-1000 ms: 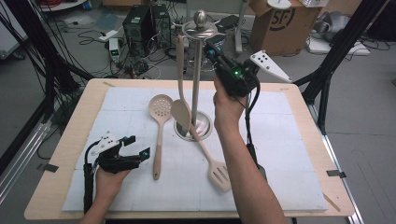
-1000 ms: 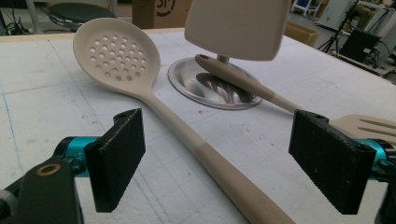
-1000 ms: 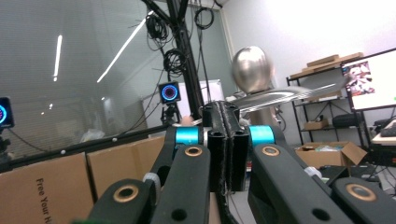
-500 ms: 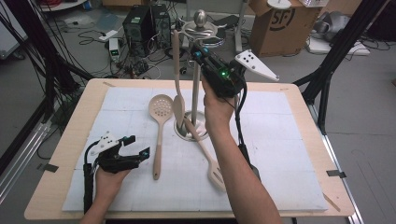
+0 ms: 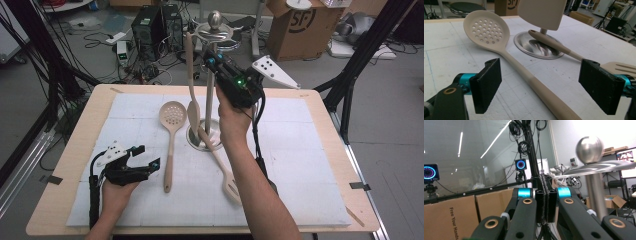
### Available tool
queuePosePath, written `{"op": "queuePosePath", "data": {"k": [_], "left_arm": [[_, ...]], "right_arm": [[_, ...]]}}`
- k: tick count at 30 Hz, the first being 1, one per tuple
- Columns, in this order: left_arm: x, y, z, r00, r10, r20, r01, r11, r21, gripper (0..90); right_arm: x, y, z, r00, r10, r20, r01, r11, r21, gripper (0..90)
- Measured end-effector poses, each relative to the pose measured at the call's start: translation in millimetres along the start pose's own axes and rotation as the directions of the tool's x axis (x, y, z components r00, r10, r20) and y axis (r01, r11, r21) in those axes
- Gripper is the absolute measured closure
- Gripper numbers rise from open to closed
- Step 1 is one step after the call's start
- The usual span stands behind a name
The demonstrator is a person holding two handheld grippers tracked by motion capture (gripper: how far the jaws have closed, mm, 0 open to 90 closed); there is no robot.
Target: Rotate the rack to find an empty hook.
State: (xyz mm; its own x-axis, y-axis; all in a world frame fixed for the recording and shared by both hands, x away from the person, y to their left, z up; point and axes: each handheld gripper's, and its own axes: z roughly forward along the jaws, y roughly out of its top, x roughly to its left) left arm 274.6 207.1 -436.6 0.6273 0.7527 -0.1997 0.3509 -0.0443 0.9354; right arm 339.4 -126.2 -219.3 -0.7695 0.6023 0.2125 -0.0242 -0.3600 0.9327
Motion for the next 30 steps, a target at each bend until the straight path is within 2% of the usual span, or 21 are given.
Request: {"op": "queuePosePath", "data": {"k": [5, 7, 10, 15, 19, 25, 30], "left_arm": [[-0.4, 0.3, 0.5, 1.0, -0.003, -0.006, 0.003, 1.0, 0.0, 19.0], [-0.2, 0.4, 0.2, 1.0, 0.004, -0.004, -0.004, 1.0, 0.003, 19.0], [-0.3, 0.4, 0.0, 1.0, 0.003, -0.002, -0.003, 1.0, 0.002, 19.0], [-0.2, 0.3, -0.1, 1.0, -0.004, -0.003, 0.004, 1.0, 0.001, 19.0], [-0.1, 0.2, -0.1, 1.0, -0.003, -0.003, 0.003, 1.0, 0.001, 19.0], [0.2, 0.1, 0.2, 1.0, -0.005, -0.004, 0.005, 1.0, 0.002, 19.0], [0.0, 0.1, 0.1, 1.0, -0.008, -0.004, 0.008, 1.0, -0.001, 19.0]], "right_arm": [[-6.7, -3.6, -10.5, 0.9996, 0.003, 0.028, -0.003, 1.0, -0.002, 89.8], [-12.3, -5.0, -14.3, 0.9986, 0.023, 0.047, -0.022, 1.0, -0.012, 89.8], [-23.8, -4.8, -17.4, 0.9949, 0.036, 0.095, -0.034, 0.999, -0.018, 89.8], [-43.5, -3.7, -19.2, 0.9881, 0.072, 0.136, -0.068, 0.997, -0.033, 89.8], [-59.5, -1.8, -21.1, 0.9801, 0.122, 0.157, -0.114, 0.992, -0.061, 89.8], [-67.9, 2.9, -20.3, 0.9754, 0.158, 0.154, -0.148, 0.986, -0.076, 89.8], [-65.5, 12.1, -15.3, 0.9832, 0.145, 0.11, -0.138, 0.988, -0.074, 89.8]]}}
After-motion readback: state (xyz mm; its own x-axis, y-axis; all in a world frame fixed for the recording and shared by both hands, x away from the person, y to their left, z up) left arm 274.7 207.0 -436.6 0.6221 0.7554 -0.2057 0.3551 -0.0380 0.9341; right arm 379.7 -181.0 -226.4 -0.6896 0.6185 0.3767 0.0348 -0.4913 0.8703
